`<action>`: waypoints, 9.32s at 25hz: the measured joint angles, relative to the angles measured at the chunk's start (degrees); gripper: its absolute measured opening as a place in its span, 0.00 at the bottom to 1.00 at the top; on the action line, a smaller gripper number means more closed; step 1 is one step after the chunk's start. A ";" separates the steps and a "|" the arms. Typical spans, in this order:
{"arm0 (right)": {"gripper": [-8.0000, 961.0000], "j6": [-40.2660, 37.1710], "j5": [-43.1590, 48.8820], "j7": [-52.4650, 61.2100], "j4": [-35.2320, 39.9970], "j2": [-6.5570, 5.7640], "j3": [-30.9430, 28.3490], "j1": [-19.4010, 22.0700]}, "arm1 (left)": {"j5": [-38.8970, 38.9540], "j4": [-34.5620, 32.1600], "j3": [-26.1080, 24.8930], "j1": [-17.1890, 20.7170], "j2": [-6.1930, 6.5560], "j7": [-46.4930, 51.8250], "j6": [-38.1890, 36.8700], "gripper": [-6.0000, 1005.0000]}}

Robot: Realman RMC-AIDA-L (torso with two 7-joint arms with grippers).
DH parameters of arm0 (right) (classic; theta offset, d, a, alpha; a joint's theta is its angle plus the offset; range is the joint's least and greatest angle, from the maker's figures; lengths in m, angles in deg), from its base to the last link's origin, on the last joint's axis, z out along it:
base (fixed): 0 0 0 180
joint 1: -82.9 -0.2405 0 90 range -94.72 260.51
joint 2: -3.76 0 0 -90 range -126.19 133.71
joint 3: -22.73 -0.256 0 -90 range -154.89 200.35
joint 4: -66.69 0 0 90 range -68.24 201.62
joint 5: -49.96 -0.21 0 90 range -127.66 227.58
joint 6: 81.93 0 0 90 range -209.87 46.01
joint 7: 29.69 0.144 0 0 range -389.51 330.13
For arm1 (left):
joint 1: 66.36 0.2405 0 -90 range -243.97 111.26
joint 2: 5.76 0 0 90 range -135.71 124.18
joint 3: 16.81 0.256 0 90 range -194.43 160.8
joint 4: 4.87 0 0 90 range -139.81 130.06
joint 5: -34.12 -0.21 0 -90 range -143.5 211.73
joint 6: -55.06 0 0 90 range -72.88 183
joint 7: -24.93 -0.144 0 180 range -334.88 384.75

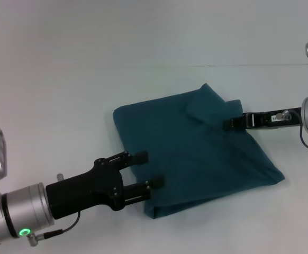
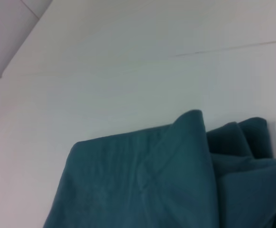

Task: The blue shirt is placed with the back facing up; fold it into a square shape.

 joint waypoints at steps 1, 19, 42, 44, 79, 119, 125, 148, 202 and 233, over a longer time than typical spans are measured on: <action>0.18 0.06 0.05 -0.36 0.29 0.02 -0.07 0.11 | 0.00 0.00 -0.01 -0.05 0.00 0.00 0.05 0.76; 0.72 -5.85 -0.09 1.21 11.22 0.01 -0.93 -0.19 | 1.84 -0.43 -0.09 -0.20 0.00 0.01 0.44 0.76; 0.52 -6.10 2.23 2.10 6.74 2.97 3.95 -5.97 | 1.99 -5.17 0.41 2.12 0.45 1.41 1.21 0.76; 0.50 -5.69 2.80 3.19 6.76 2.97 4.60 -6.23 | 2.00 -5.69 0.42 2.57 0.53 1.48 0.61 0.76; 0.54 -3.20 28.70 24.33 10.36 5.11 16.84 -16.62 | 2.37 -5.80 0.00 3.29 0.08 1.16 0.42 0.76; 0.54 -2.82 33.26 25.82 9.76 5.60 25.94 -19.53 | 3.16 -4.58 0.00 3.14 0.08 0.98 0.58 0.76; 0.53 -2.50 34.11 25.84 9.76 5.60 26.03 -19.53 | 3.17 -4.57 0.00 3.12 0.08 0.98 0.60 0.76; 0.17 -2.66 34.59 25.36 9.58 5.66 26.89 -19.53 | 3.16 -4.57 -0.09 3.17 0.08 0.91 0.76 0.76; 0.12 4.99 28.33 18.05 18.84 4.22 8.25 -4.98 | 3.18 -4.40 -0.68 2.83 0.08 1.54 0.64 0.76; 0.37 2.22 4.03 5.08 13.41 2.91 6.77 1.42 | 6.85 -3.70 -0.71 2.66 0.08 1.60 2.28 0.76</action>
